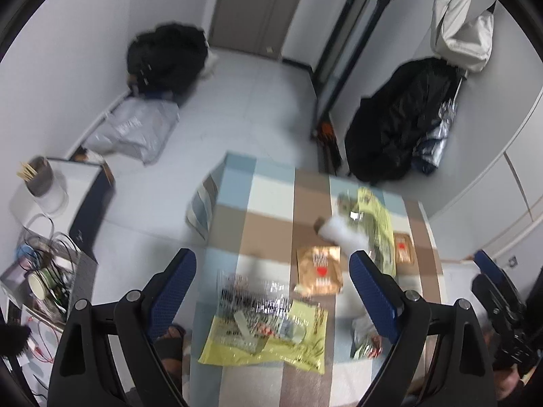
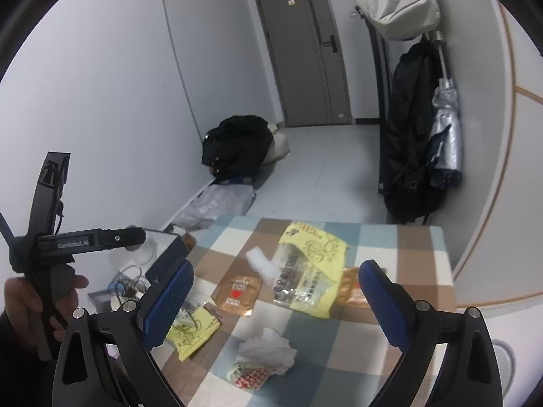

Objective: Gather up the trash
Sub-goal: 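Move both open grippers back over the table, then close the right gripper on the red-white snack wrapper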

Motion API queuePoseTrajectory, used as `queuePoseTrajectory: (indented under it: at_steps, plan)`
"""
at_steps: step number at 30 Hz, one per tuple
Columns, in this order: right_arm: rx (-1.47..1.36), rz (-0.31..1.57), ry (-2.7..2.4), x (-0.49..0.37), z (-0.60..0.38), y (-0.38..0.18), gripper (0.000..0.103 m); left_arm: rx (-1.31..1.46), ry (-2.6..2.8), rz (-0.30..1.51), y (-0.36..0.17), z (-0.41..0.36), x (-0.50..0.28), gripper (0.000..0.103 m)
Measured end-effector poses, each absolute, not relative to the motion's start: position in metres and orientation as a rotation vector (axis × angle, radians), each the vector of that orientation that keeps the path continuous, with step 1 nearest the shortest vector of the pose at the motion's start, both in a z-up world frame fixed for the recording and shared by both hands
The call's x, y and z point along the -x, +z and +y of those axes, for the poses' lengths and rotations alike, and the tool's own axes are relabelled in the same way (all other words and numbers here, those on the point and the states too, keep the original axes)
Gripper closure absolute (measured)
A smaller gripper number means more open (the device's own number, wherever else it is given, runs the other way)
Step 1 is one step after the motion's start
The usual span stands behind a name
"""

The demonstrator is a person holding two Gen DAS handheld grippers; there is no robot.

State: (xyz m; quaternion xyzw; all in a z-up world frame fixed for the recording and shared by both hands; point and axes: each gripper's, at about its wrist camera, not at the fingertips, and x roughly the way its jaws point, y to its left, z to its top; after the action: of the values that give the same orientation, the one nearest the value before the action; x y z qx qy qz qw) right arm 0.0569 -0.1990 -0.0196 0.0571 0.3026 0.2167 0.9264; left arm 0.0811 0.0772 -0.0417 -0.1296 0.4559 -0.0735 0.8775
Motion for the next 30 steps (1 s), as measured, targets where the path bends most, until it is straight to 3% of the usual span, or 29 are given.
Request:
queuePoseTrajectory:
  at_steps: [7, 19, 22, 30]
  plan:
    - [-0.110, 0.681, 0.462, -0.067, -0.185, -0.051, 0.004, 0.284, -0.169, 1.063, -0.064, 0.084, -0.083, 0.013]
    - [-0.051, 0.790, 0.658, -0.074, -0.127, -0.061, 0.005, 0.452, -0.122, 1.002, -0.048, 0.130, -0.076, 0.013]
    - [-0.059, 0.821, 0.709, -0.077, -0.102, -0.069, 0.008, 0.472, -0.112, 0.980, -0.044, 0.138, -0.073, 0.013]
    - [-0.026, 0.970, 0.757, -0.083, -0.032, -0.113, 0.037, 0.572, -0.096, 0.962, -0.046, 0.162, -0.075, 0.013]
